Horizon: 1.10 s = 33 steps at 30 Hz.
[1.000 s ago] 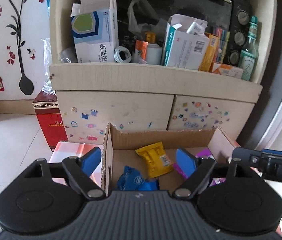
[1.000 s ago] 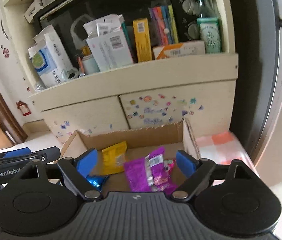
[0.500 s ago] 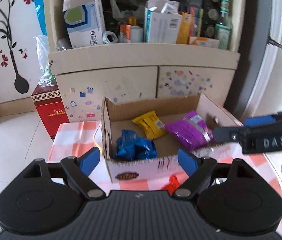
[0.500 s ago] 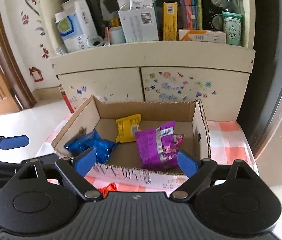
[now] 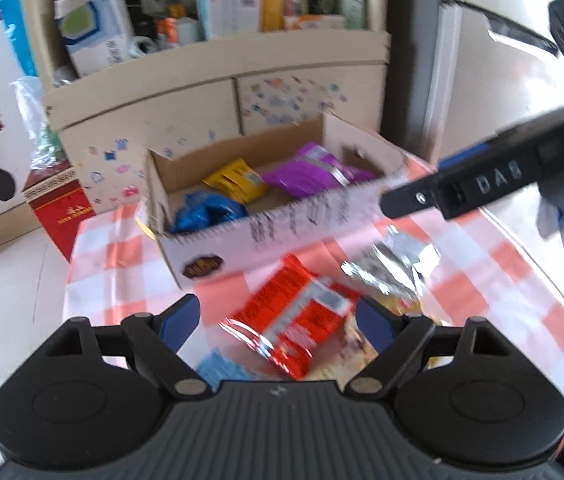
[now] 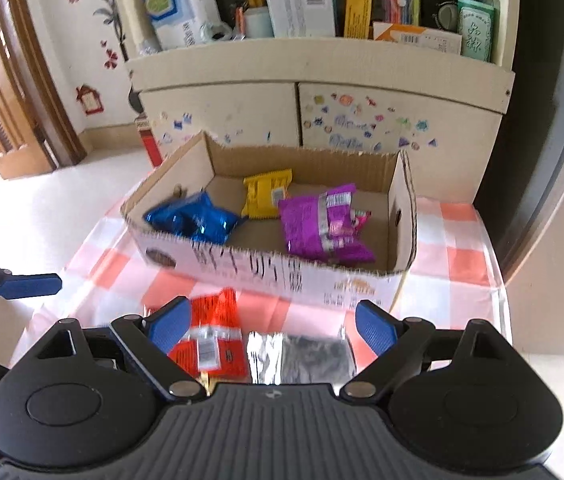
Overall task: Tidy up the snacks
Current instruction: 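Grasp the yellow waffle packet with the right tool while the left tool grasps the croissant packet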
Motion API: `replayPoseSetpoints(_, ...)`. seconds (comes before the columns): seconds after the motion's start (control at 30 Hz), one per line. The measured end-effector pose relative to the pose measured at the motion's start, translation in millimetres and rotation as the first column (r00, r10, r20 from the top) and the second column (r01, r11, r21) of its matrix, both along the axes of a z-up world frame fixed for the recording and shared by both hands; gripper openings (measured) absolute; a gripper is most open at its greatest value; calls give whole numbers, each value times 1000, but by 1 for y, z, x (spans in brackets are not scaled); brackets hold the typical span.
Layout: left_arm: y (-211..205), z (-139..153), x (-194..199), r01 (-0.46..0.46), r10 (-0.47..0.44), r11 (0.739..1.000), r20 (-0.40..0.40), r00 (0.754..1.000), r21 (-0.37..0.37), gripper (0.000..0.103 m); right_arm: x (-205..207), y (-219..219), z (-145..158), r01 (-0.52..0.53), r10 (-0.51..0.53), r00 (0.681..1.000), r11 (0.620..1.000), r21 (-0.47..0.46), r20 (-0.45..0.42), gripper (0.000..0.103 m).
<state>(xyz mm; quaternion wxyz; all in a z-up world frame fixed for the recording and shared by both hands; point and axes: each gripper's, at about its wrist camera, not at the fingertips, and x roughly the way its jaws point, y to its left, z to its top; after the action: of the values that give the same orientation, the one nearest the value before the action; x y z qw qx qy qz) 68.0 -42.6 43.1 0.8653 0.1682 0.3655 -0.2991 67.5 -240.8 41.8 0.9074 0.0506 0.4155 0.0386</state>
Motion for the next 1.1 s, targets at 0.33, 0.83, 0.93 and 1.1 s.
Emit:
replayPoseSetpoints(0.33,-14,-38,-32,221,-219,967,-30,975,126,85,-32,1,-17,33,-28,995,998,58,-97,93)
replayPoseSetpoints(0.83,-27,-71,-24,264,-257,950,-64,964,167,73,-30,6,-60,37,-22,974,997,61,-226,83)
replayPoseSetpoints(0.93,-21,-71,-18,226,-212,964,-111,971,140,65,-27,4,-62,47,-29,973,996,73,-230,81)
replayPoseSetpoints(1.1,-8,-60,-22,145,-128,979,-129,983,140,60,-23,6,-70,38,-19,969,997,72,-247,80)
